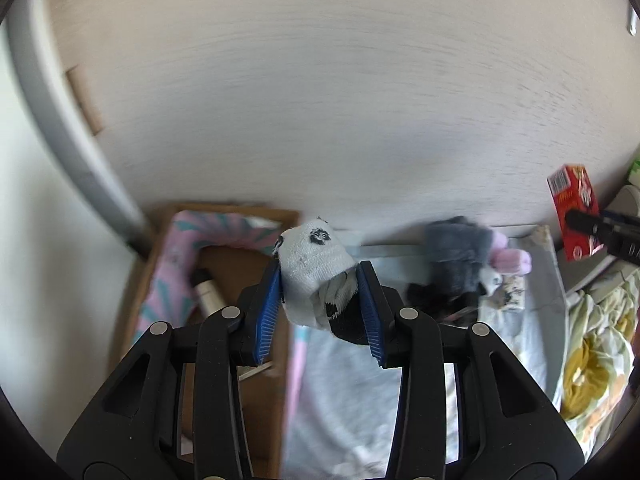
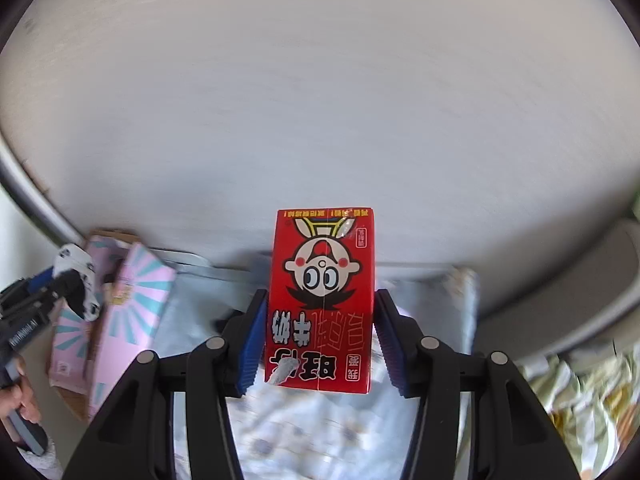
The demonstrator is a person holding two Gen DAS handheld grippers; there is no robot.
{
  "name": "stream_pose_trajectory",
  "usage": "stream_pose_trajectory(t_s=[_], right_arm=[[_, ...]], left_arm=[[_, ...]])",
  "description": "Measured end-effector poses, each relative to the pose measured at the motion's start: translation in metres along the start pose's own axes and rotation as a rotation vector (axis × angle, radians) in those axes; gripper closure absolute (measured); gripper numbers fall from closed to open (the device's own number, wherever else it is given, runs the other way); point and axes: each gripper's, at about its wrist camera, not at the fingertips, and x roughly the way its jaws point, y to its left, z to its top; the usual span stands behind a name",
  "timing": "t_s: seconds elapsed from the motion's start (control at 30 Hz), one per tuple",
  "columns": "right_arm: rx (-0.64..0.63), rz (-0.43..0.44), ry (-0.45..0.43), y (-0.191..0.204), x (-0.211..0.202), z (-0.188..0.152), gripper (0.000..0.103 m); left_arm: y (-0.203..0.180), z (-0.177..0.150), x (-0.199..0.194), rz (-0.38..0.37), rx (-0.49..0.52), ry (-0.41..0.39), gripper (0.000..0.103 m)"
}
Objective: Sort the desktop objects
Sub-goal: 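Carry the carton and sock over the box and release both inside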
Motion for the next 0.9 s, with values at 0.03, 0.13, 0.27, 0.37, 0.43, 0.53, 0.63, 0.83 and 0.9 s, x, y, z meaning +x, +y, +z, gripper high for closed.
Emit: stream_pose_trajectory(t_s=[0.03,0.13,0.27,0.37,0.43,0.53,0.63,0.83,0.9], right_arm=[[-0.015,0.016,-0.002,0.007,0.001,0.002,0.055],[-0.082,0.067,-0.007,0.042,0.006,0.011,0.055],[-0.190,0.148,0.008,0.097,0.016,0.022,0.055],[-0.258,0.202,0.029,0.134,0.024,0.025,0.055],[-0.306,0.241,0.044,0.161,0.030,0.025,0.055],[-0.375,0.302,0.091,0.198,0.043,0.019,0.055],[-0.437,0.345,0.142,0.231,0.057,0.011,0.055],[-0.490,0.425,0.253,0.279,0.082,-0.009,0.055],[-0.501,0.451,0.276,0.288,0.087,-0.016,0.055]], left_arm=[[0.009,-0.003,-0.002,0.007,-0.013,0.001,0.069],[0.036,-0.013,-0.007,0.039,-0.055,0.009,0.068],[0.066,-0.030,-0.012,0.075,-0.098,0.025,0.068],[0.084,-0.043,-0.014,0.092,-0.142,0.037,0.068],[0.093,-0.051,-0.013,0.103,-0.162,0.051,0.069],[0.106,-0.063,-0.011,0.117,-0.191,0.070,0.068],[0.114,-0.075,-0.009,0.115,-0.228,0.082,0.069],[0.124,-0.094,-0.003,0.116,-0.269,0.116,0.069],[0.127,-0.098,-0.001,0.115,-0.281,0.125,0.069]])
